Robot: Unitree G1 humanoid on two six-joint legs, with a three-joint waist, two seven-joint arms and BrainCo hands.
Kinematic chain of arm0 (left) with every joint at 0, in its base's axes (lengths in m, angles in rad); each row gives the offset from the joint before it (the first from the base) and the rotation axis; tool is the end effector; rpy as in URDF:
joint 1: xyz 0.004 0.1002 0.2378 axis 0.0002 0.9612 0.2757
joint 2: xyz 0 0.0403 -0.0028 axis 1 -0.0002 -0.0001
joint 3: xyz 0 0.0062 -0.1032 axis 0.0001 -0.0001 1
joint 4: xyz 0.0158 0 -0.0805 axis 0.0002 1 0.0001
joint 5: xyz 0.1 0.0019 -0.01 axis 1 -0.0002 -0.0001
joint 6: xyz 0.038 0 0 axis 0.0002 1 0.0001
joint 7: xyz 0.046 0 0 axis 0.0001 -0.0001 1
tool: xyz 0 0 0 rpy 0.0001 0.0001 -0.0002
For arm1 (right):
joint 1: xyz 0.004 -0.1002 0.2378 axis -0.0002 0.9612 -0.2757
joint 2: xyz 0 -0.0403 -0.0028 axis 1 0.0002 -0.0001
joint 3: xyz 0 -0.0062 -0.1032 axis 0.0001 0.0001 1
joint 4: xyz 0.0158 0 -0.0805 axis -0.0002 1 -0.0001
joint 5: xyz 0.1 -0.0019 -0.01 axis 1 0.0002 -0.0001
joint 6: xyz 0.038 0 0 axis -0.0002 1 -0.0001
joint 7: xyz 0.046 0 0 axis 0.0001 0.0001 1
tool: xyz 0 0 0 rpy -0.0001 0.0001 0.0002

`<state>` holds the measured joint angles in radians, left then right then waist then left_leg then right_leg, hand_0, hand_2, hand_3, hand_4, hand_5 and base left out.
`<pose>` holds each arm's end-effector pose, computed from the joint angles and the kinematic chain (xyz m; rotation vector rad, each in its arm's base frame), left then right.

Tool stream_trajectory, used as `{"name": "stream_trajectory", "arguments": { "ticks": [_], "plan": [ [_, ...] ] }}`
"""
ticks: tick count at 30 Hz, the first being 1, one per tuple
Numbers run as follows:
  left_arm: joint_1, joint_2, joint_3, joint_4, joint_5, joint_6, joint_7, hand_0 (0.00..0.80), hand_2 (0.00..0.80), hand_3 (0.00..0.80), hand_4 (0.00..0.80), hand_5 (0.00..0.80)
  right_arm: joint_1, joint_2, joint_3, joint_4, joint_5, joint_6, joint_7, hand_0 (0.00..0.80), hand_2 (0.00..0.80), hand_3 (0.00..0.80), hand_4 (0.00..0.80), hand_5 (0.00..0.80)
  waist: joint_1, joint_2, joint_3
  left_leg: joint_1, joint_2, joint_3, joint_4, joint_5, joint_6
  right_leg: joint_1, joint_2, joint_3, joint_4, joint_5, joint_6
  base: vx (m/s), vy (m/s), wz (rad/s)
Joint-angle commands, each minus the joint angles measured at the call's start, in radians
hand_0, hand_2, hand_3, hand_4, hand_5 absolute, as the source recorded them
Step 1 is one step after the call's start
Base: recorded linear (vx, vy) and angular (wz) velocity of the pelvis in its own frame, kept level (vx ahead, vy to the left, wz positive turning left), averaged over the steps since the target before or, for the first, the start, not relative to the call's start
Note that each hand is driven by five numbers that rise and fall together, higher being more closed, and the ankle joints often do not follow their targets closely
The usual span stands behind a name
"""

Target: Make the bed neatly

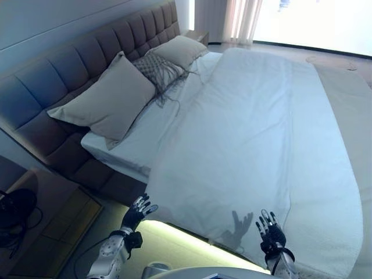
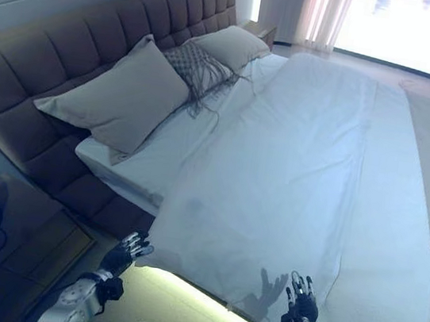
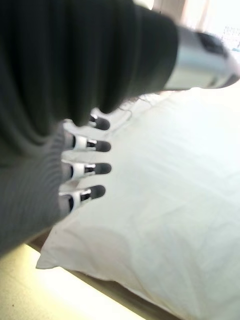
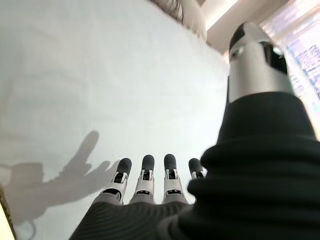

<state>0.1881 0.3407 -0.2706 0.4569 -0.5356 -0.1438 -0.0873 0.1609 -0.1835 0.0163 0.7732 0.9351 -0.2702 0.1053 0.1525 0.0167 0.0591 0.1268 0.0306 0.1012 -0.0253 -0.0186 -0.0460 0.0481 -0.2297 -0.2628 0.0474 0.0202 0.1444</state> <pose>0.1213 0.2034 -0.0567 -0.1688 0.5510 -0.0604 0.0943 -0.2182 -0.0881 0.6373 0.5209 -0.4857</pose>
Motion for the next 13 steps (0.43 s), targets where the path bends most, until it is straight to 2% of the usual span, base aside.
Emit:
{"name": "stream_trajectory", "arguments": {
  "ticks": [1, 13],
  "plan": [
    [-0.091, -0.003, 0.023, -0.026, -0.025, -0.048, 0.002, 0.0, 0.0, 0.0, 0.0, 0.0, -0.051, -0.015, 0.017, -0.068, 0.015, -0.025, 0.022, 0.0, 0.0, 0.0, 0.0, 0.0, 0.001, -0.049, 0.037, -0.029, 0.009, 0.03, 0.076, -0.006, 0.014, 0.023, -0.027, -0.053, -0.054, 0.12, 0.031, 0.0, 0.0, 0.0],
    [-0.087, -0.002, 0.012, -0.047, -0.018, -0.029, 0.008, 0.0, 0.0, 0.0, 0.0, 0.0, -0.051, -0.014, 0.066, -0.116, -0.018, -0.02, -0.026, 0.0, 0.0, 0.0, 0.0, 0.0, -0.001, -0.044, 0.046, -0.026, 0.013, 0.032, 0.067, 0.008, 0.009, 0.034, -0.022, -0.057, -0.057, 0.117, 0.028, 0.0, 0.0, 0.0]
  ]
}}
